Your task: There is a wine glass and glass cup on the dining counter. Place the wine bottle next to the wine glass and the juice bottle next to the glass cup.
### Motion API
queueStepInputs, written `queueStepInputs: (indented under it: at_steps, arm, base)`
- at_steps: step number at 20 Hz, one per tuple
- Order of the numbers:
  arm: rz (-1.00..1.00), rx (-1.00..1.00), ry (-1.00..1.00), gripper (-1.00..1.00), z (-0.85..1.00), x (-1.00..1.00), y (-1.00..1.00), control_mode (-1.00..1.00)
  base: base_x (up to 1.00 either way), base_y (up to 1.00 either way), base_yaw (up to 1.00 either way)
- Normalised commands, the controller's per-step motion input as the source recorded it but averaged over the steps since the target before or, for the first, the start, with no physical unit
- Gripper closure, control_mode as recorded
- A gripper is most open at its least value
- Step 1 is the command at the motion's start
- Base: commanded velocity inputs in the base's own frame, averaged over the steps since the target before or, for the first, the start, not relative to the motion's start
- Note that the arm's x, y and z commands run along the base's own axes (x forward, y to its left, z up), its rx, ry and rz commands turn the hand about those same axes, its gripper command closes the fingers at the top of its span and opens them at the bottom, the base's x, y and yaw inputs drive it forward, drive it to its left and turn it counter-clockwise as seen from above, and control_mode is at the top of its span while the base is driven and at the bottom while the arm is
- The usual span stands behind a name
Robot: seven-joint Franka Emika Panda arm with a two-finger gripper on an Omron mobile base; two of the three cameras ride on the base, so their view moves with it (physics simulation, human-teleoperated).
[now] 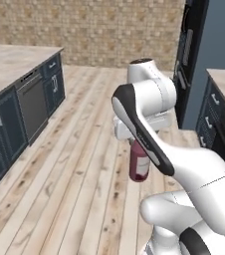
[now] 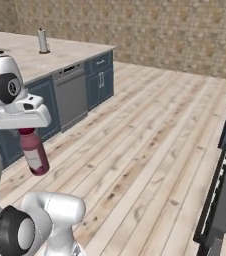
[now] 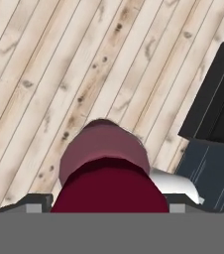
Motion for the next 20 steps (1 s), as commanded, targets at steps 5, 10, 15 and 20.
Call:
queueStepInputs:
  at_steps: [5, 10, 15, 20]
  arm:
    - [0.00, 0.00, 0.00, 1.00, 0.00, 0.00, 0.00, 1.00]
    - [0.00, 0.00, 0.00, 1.00, 0.00, 0.00, 0.00, 1.00]
    - [0.00, 0.00, 0.00, 1.00, 0.00, 0.00, 0.00, 1.00]
    - [0.00, 0.00, 0.00, 1.00, 0.00, 0.00, 0.00, 1.00]
  base:
    - [0.88, 0.00, 0.12]
    - [0.89, -0.02, 0.10]
    - [0.89, -0.06, 0.06]
    - [0.89, -0.08, 0.02]
